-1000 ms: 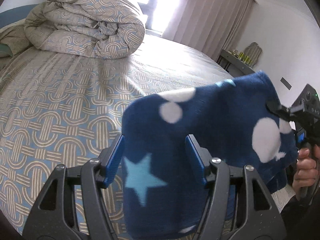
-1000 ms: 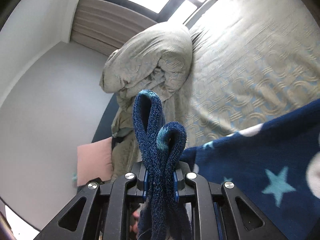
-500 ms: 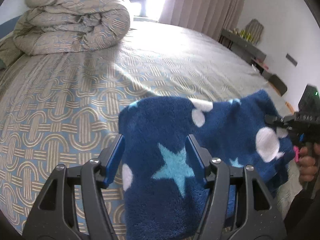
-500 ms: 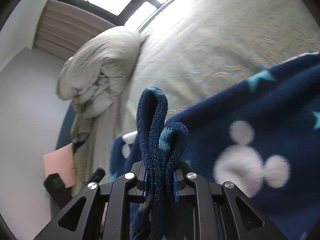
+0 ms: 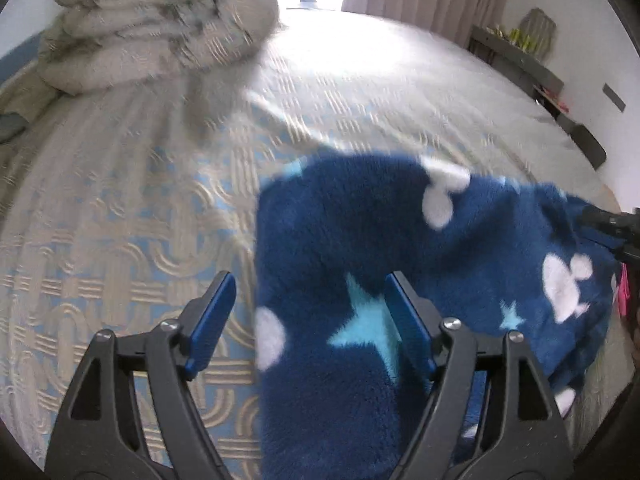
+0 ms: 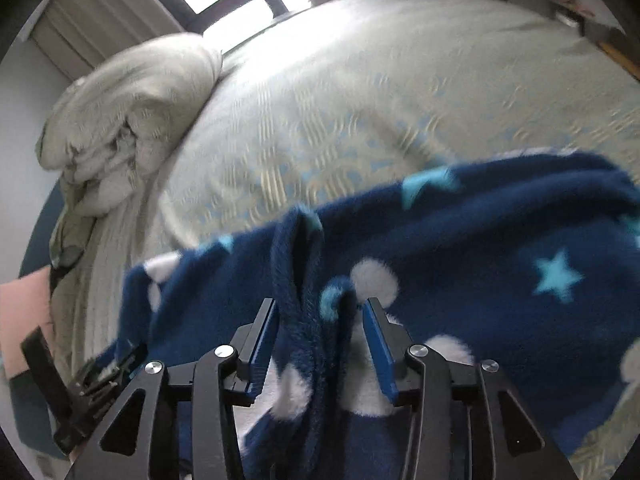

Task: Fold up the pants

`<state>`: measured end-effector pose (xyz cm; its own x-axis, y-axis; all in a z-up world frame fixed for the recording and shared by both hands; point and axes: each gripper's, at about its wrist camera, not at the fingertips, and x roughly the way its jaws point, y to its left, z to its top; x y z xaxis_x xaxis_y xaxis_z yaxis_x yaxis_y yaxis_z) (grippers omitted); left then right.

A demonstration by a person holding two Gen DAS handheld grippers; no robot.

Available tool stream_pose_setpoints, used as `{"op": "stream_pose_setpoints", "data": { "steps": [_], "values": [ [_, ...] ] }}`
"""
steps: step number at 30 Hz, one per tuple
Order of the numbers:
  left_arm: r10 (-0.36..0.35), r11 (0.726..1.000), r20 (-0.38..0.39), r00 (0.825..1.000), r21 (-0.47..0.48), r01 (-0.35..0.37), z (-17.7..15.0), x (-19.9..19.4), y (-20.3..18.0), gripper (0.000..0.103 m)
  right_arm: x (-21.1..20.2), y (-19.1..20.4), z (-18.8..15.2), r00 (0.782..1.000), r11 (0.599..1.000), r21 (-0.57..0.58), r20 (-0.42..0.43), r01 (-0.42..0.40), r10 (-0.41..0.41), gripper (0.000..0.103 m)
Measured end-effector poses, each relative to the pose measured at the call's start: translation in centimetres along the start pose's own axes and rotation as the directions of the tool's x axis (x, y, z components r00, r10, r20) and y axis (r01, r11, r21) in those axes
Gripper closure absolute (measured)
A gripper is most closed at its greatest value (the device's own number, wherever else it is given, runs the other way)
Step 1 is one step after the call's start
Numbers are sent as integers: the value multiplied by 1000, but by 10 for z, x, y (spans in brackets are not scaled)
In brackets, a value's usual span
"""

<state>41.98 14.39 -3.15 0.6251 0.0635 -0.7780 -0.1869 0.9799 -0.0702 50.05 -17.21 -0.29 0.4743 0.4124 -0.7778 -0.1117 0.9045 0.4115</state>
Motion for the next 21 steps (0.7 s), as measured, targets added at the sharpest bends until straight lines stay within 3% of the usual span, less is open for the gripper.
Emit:
{"op": "stream_pose_setpoints", "data": {
  "steps": [2,4,6,7,9,14,16,18,21],
  "values": [
    [-3,1000,65,998,-21,4,3,-16,-1,26,-22,15,0,997,999,-33,66,-37,39,59],
    [3,999,144,990,-40,3,4,-28,-4,32,-39,34,-4,987,993,-78,131,-84,93,60],
    [32,997,178,983,-74,-20,4,-32,-4,58,-46,58,-11,972,984,-146,192,-106,133,71],
    [33,996,186,982,-90,-16,4,-30,-3,62,-42,71,-16,972,982,-178,210,-71,108,84],
    [45,992,186,981,-120,-23,2,-20,0,70,-27,85,-23,973,980,-200,224,-17,63,89],
    [70,988,78,995,-145,-58,-7,29,5,70,42,84,-34,988,969,-231,144,91,-58,92],
    [70,987,60,996,-149,-61,-12,41,6,65,65,76,-38,987,962,-240,114,133,-108,95],
    [80,986,70,994,-155,-68,-16,43,7,56,68,72,-40,989,958,-259,115,125,-98,95],
    [59,982,64,996,-184,-46,-15,38,13,55,52,65,-38,984,964,-218,119,153,-130,95]
  ]
}}
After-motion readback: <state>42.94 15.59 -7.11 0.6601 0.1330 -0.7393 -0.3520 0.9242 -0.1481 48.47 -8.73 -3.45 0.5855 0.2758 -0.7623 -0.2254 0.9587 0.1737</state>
